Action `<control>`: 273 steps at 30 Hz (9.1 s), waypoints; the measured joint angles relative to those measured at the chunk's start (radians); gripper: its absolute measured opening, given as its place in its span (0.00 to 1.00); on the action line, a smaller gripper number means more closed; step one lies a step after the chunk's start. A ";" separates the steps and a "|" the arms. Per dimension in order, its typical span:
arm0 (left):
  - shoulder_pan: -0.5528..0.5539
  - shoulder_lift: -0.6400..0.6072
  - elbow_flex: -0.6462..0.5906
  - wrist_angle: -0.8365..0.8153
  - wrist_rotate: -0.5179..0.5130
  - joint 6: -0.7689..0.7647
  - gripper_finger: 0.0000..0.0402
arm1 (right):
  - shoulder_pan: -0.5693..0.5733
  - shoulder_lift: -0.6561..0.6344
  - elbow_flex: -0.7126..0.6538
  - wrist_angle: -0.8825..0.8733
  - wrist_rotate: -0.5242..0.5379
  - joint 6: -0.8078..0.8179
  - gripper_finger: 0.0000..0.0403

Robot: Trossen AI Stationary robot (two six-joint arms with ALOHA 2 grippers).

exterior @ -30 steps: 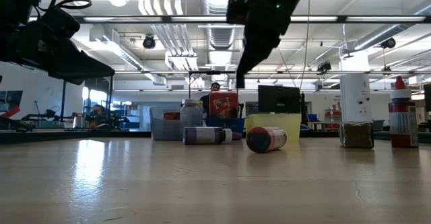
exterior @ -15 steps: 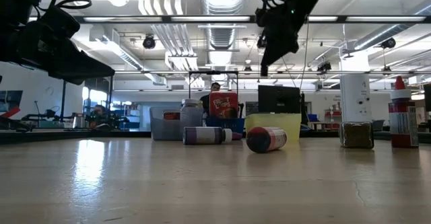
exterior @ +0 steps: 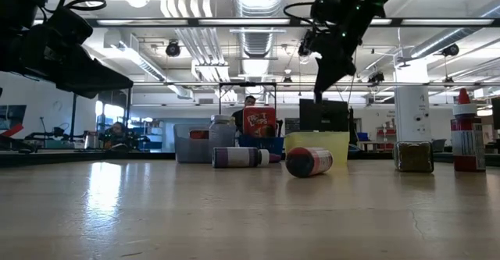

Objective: Pick & Place Kitchen Items
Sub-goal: Put the black food coloring bottle into the yellow bin, then put the red food coloring bottle into the yellow bin

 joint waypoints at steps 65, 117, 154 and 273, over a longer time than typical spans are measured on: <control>0.000 0.000 0.000 0.000 0.000 0.000 0.27 | -0.124 0.279 -0.135 0.395 -0.042 0.041 0.20; 0.000 0.000 0.000 0.000 0.000 0.000 0.27 | -0.121 0.215 -0.134 0.393 -0.057 0.029 0.19; 0.000 0.000 0.000 0.000 0.000 0.000 0.27 | 0.361 -0.325 -0.134 -0.264 0.063 0.245 0.15; 0.000 0.000 0.000 0.000 0.000 0.000 0.27 | 0.647 -0.503 -0.523 -0.430 0.115 0.750 0.34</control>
